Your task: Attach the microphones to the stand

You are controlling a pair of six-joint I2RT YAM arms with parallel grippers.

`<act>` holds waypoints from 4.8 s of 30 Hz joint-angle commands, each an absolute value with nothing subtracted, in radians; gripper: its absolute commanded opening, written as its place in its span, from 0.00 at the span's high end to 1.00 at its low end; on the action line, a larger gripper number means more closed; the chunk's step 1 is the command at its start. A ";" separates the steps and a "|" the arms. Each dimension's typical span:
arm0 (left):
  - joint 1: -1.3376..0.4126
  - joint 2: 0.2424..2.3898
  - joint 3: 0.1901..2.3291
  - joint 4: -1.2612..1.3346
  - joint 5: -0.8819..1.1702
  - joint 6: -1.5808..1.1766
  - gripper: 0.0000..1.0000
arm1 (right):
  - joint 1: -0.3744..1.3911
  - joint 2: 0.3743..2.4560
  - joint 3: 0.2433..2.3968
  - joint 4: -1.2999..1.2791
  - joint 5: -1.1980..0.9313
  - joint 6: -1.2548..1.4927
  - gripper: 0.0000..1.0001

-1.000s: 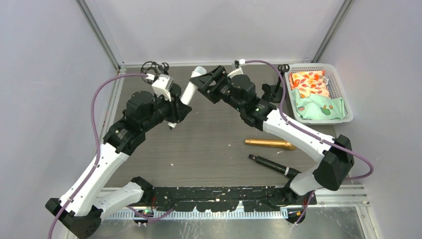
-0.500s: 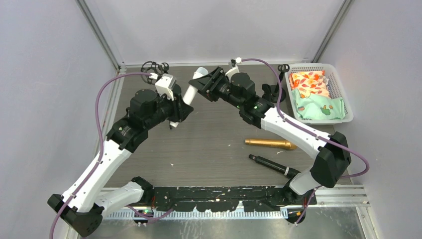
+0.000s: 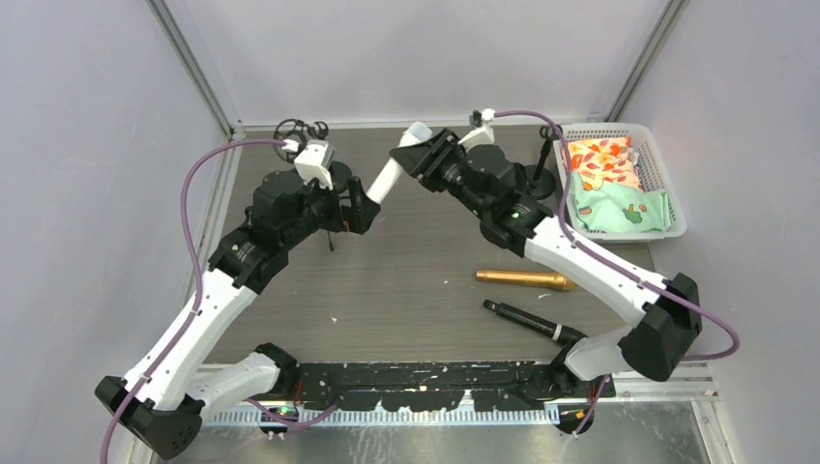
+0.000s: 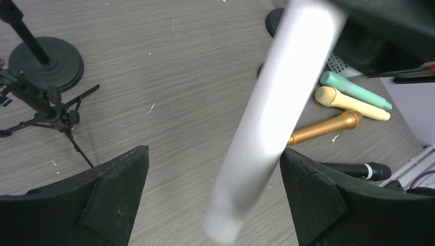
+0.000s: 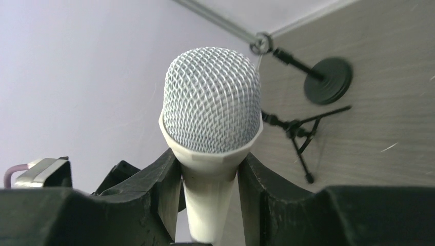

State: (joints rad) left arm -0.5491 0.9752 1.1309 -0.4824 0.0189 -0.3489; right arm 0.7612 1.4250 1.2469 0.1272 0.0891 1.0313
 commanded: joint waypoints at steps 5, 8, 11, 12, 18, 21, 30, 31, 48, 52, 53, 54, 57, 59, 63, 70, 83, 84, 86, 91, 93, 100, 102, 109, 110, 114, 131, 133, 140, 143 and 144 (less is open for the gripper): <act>-0.358 0.959 1.108 -0.438 0.098 -0.417 0.00 | 0.740 1.237 1.243 0.061 0.316 0.758 0.99; -0.223 0.937 1.064 -0.377 0.172 -0.450 0.00 | 0.739 1.200 1.220 0.047 0.337 0.726 0.99; -0.146 0.946 1.030 -0.324 0.204 -0.460 0.00 | 0.736 1.176 1.217 0.021 0.326 0.703 0.99; -0.130 0.951 1.021 -0.308 0.210 -0.460 0.00 | 0.737 1.168 1.218 0.011 0.323 0.696 0.99; -0.027 0.984 0.932 -0.148 0.290 -0.481 0.00 | 0.737 1.105 1.213 -0.075 0.302 0.653 0.99; -0.005 1.011 0.892 -0.057 0.316 -0.471 0.00 | 0.737 1.068 1.194 -0.094 0.304 0.644 0.99; 0.078 1.188 0.861 0.206 0.373 -0.477 0.09 | 0.738 0.998 1.163 -0.115 0.259 0.596 0.99; 0.086 1.205 0.862 0.241 0.376 -0.478 0.09 | 0.738 0.996 1.163 -0.115 0.250 0.595 0.99; 0.114 1.491 0.939 0.468 0.557 -0.548 0.38 | 0.738 0.972 1.165 -0.120 0.222 0.566 0.99; 0.114 1.508 0.940 0.509 0.592 -0.574 0.59 | 0.738 0.971 1.153 -0.105 0.212 0.563 0.99; 0.114 1.506 0.938 0.509 0.598 -0.577 0.62 | 0.737 0.969 1.150 -0.098 0.208 0.561 0.99; 0.114 1.500 0.932 0.511 0.602 -0.578 0.65 | 0.737 0.968 1.143 -0.090 0.206 0.559 0.99; 0.109 1.474 0.907 0.517 0.606 -0.590 0.77 | 0.738 0.962 1.105 -0.050 0.215 0.546 0.99; 0.086 1.452 0.892 0.513 0.609 -0.592 0.84 | 0.738 0.957 1.074 -0.010 0.226 0.522 0.99; -0.005 1.396 0.867 0.483 0.587 -0.584 0.99 | 0.738 0.941 0.997 0.120 0.246 0.451 0.99; -0.164 1.302 0.804 0.460 0.576 -0.610 0.99 | 0.737 0.918 0.915 0.294 0.255 0.337 0.99; -0.270 1.158 0.672 0.395 0.520 -0.610 0.99 | 0.737 0.939 0.865 0.425 0.131 0.174 0.97; -0.271 1.152 0.667 0.390 0.523 -0.611 0.99 | 0.738 0.941 0.867 0.425 0.108 0.150 0.97; -0.274 1.144 0.664 0.379 0.533 -0.615 0.99 | 0.737 0.946 0.868 0.426 0.099 0.125 0.98; -0.289 1.128 0.663 0.371 0.558 -0.632 0.99 | 0.738 0.962 0.858 0.467 0.068 0.059 0.99; -0.295 1.123 0.661 0.370 0.561 -0.638 0.99 | 0.738 0.975 0.855 0.492 0.053 0.036 0.99; -0.298 1.119 0.663 0.365 0.582 -0.649 1.00 | 0.737 1.026 0.893 0.554 -0.028 0.005 0.99; -0.298 1.117 0.669 0.358 0.592 -0.650 1.00 | 0.737 1.038 0.906 0.567 -0.043 -0.022 0.99; -0.298 1.108 0.658 0.371 0.600 -0.679 1.00 | 0.737 1.053 0.915 0.616 -0.077 -0.106 0.99; -0.298 1.107 0.658 0.371 0.601 -0.681 1.00 | 0.737 1.054 0.912 0.623 -0.082 -0.111 0.99; -0.299 1.101 0.645 0.369 0.599 -0.682 1.00 | 0.738 1.050 0.892 0.651 -0.102 -0.121 0.99; -0.323 1.104 0.615 0.402 0.632 -0.755 1.00 | 0.738 1.066 0.874 0.707 -0.158 -0.190 0.99; -0.326 1.099 0.613 0.399 0.633 -0.756 1.00 | 0.737 1.061 0.874 0.694 -0.164 -0.197 0.99; -0.334 1.101 0.607 0.399 0.620 -0.765 1.00 | 0.737 1.053 0.893 0.660 -0.165 -0.234 0.99; -0.343 1.109 0.609 0.406 0.621 -0.773 1.00 | 0.737 1.075 0.914 0.671 -0.177 -0.259 0.99; -0.345 1.113 0.607 0.414 0.622 -0.780 1.00 | 0.738 1.085 0.925 0.676 -0.189 -0.266 0.99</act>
